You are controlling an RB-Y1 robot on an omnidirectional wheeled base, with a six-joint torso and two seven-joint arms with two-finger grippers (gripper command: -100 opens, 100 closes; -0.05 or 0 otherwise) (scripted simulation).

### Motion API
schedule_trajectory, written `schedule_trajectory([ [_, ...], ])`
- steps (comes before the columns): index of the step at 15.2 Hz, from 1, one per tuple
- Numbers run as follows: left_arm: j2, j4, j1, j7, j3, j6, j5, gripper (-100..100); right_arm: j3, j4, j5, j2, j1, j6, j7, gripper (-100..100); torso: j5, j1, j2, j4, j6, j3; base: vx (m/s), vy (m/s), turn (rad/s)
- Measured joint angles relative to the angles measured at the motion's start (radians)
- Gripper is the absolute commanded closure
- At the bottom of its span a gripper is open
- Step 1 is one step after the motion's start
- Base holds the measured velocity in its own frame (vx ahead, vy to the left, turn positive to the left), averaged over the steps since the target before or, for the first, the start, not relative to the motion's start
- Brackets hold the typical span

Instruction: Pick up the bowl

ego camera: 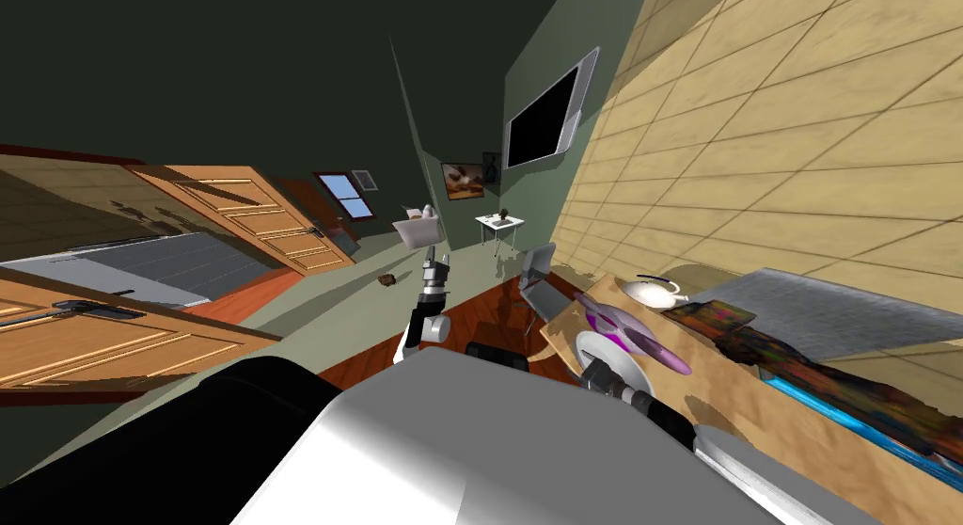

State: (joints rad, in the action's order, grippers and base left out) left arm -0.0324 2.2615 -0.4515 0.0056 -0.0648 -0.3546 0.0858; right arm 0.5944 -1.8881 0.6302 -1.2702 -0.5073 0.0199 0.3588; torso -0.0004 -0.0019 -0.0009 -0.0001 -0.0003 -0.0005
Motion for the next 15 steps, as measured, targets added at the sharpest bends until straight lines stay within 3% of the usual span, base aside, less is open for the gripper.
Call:
schedule_trajectory([
  [4, 0.0, 0.0, 0.0, 0.0, 0.0, 0.0, 0.0, 0, 0.033, 0.021, 0.039, -0.072, -0.033, 0.026, 0.022, -100, 0.0, 0.0, 0.0, 0.0, 0.0, 0.0, 0.004, -0.01, 0.136],
  [5, 0.0, 0.0, 0.0, 0.0, 0.0, 0.0, 0.0, 0, 0.069, 0.029, 0.044, -0.091, -0.015, 0.041, 0.026, -100, 0.0, 0.001, -0.001, 0.0, 0.0, 0.0, 0.014, -0.002, 0.241],
  [7, 0.0, 0.0, 0.0, 0.0, 0.0, 0.0, 0.0, 0, 0.091, 0.031, 0.062, -0.141, -0.037, 0.06, 0.034, -100, 0.0, 0.001, -0.001, 0.0, 0.0, -0.001, 0.012, -0.008, 0.101],
  [15, 0.0, 0.0, 0.0, 0.0, 0.0, 0.0, 0.0, 0, 0.178, 0.106, 0.122, -0.198, -0.057, 0.075, 0.067, -100, 0.0, 0.002, -0.002, 0.0, 0.0, -0.001, 0.02, 0.001, 0.109],
])
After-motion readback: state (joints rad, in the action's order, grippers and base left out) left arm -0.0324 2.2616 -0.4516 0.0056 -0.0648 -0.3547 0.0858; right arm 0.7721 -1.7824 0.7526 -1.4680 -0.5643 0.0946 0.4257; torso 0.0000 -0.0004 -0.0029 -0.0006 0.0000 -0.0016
